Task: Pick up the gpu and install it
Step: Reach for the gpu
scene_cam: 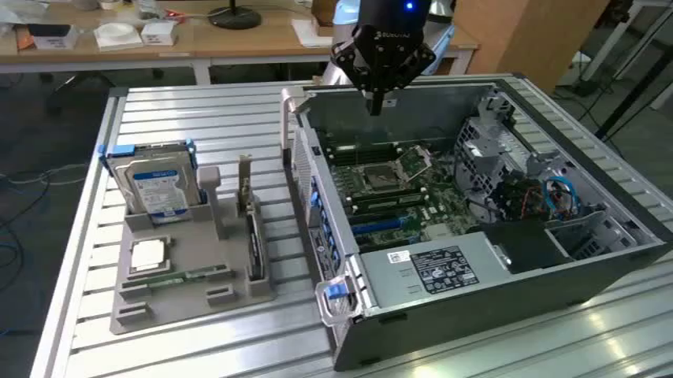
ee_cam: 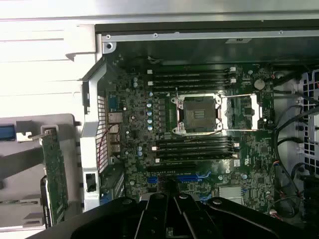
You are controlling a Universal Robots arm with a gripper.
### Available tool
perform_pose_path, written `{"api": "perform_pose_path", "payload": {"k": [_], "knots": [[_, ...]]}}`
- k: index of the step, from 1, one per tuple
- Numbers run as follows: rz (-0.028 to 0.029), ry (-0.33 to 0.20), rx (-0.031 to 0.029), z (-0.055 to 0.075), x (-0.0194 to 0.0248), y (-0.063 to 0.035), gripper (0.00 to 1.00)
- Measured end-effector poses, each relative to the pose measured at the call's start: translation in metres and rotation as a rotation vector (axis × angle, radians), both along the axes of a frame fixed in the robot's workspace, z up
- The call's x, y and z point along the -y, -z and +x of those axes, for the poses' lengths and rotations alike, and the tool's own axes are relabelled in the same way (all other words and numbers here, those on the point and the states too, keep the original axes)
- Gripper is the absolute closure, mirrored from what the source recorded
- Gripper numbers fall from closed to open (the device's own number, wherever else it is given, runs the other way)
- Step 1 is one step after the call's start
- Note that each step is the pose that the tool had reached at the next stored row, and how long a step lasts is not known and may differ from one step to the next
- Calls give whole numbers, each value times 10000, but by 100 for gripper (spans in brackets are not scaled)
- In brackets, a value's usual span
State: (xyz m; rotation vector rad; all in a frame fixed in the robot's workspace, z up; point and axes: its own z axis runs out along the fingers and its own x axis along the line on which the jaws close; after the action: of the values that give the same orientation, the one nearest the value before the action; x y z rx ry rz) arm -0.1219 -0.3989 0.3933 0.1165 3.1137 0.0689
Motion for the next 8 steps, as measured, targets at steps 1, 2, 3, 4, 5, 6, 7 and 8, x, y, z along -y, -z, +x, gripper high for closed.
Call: {"api": "perform_pose_path", "payload": {"k": [1, 2, 3, 4, 5, 6, 7, 8], "knots": [[0, 0, 0, 0, 0, 0, 89], [0, 1, -1, 0, 0, 0, 89], [0, 0, -1, 0, 0, 0, 89], [0, 0, 0, 0, 0, 0, 89], [0, 0, 0, 0, 0, 0, 89], [0, 0, 0, 0, 0, 0, 89], [0, 0, 0, 0, 0, 0, 89], [1, 0, 1, -2, 0, 0, 89]]}}
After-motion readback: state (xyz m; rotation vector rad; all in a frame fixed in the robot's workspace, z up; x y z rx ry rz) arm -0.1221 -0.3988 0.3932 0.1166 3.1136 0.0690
